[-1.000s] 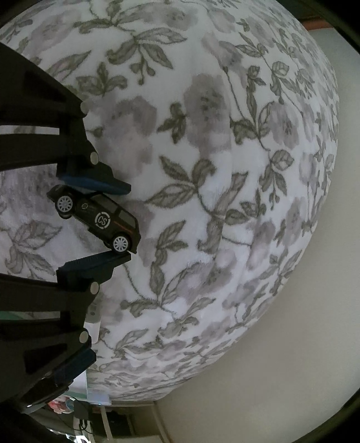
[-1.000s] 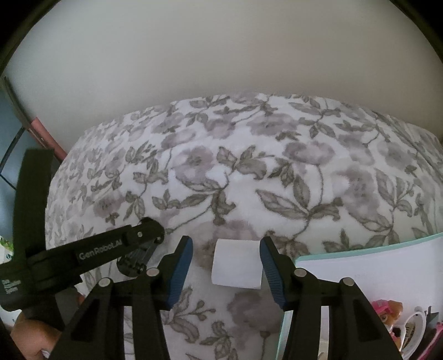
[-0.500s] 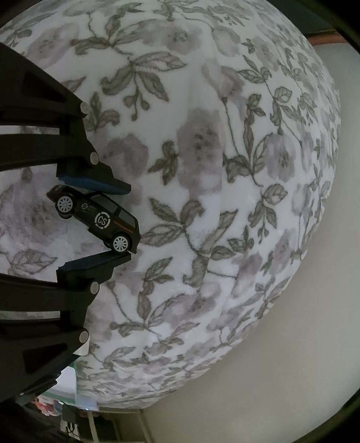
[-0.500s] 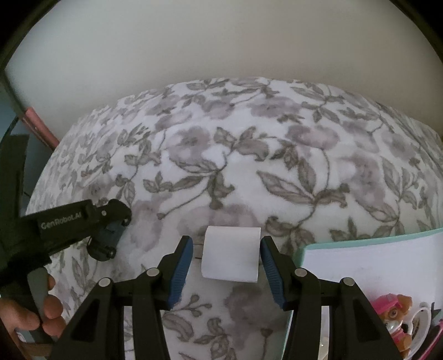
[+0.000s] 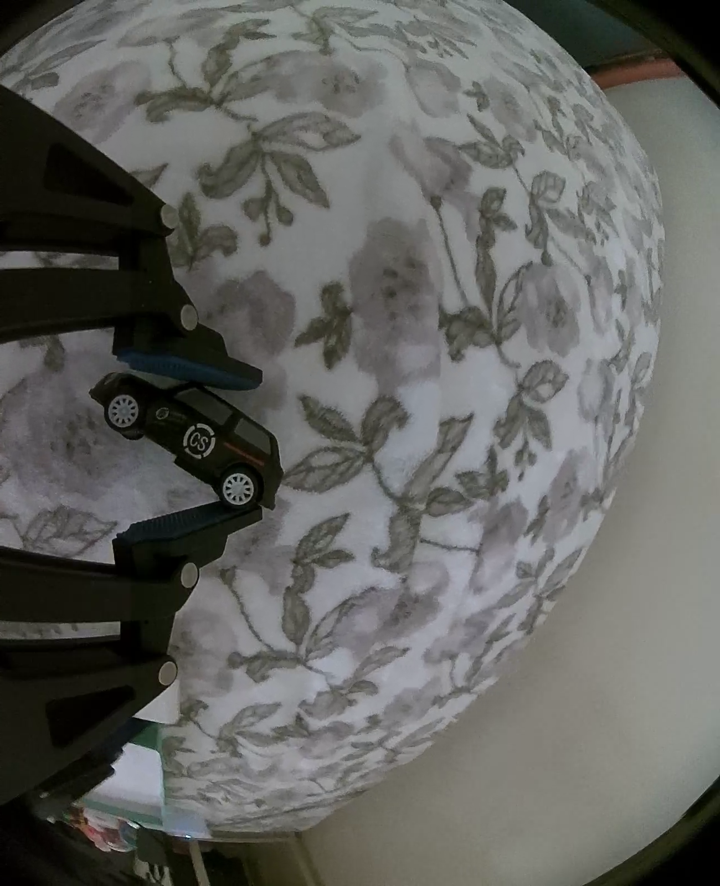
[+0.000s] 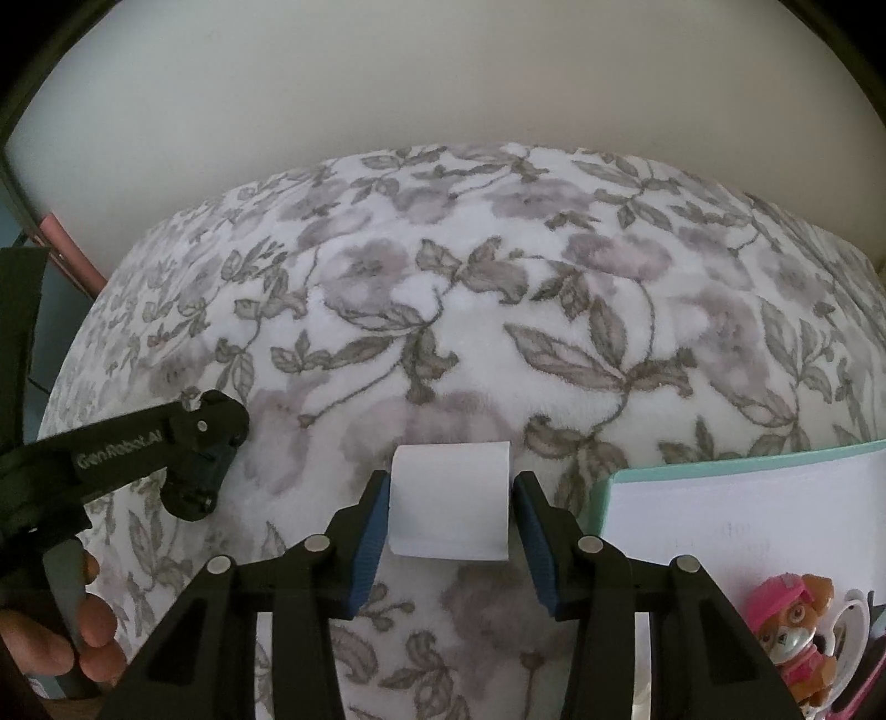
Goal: Organize rigid objects
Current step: 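Lift and carry the toy car with the left gripper while the right gripper carries the charger over the tray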
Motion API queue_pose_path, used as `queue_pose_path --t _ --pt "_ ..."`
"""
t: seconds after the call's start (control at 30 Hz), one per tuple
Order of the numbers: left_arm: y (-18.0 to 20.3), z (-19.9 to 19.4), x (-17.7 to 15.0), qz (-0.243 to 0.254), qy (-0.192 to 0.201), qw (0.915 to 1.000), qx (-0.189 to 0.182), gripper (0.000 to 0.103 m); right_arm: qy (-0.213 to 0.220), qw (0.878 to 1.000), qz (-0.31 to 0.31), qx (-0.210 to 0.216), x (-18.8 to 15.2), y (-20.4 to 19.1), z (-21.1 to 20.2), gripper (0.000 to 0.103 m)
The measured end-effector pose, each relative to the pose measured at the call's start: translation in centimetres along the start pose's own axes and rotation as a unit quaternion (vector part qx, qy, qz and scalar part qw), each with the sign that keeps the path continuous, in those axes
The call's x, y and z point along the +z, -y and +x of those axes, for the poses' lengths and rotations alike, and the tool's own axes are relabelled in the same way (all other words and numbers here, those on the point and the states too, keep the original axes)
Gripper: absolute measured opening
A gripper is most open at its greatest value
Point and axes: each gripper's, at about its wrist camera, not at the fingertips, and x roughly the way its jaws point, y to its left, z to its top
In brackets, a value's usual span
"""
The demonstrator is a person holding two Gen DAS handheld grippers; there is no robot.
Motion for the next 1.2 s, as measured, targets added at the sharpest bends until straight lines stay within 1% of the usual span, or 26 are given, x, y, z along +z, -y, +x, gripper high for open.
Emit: queue_pose_path --t 0.3,0.47,0.6,0.8,0.93,1.07,1.2 --pt "-1.2 -3.9 -0.2 -0.011 0.033 0.9994 -0.002 0.042 -0.014 1.0 0.021 0.013 -0.4 0.6 -1.0 0.047" --pt "-0.4 -6.6 -0.7 -0.006 0.055 0.9984 -0.012 0.042 -0.004 0.999 0.03 0.02 -0.5 0.6 -3.1 0.047" --pt "1.0 -9.0 -1.4 0.011 0.074 0.997 -0.018 0.042 0.005 0.999 0.027 0.018 -0.7 0.5 -5.3 0.047" --pt "2.7 -12.4 -3.5 0.032 0.099 0.9939 -0.035 0.042 0.007 0.999 0.038 0.013 -2.1 1.5 -8.1 0.047" --pt "4.0 -14.2 -5.4 0.054 0.115 0.991 -0.04 0.042 0.009 0.998 0.067 0.009 -3.7 3.1 -10.1 0.047" --pt "5.2 -14.9 -7.0 0.075 0.124 0.9888 -0.034 0.042 0.016 0.996 0.087 0.003 -5.0 4.2 -12.3 0.047" --pt "6.4 -15.1 -9.0 0.091 0.119 0.9876 -0.047 0.042 0.031 0.993 0.11 0.003 -6.2 5.8 -14.5 0.047"
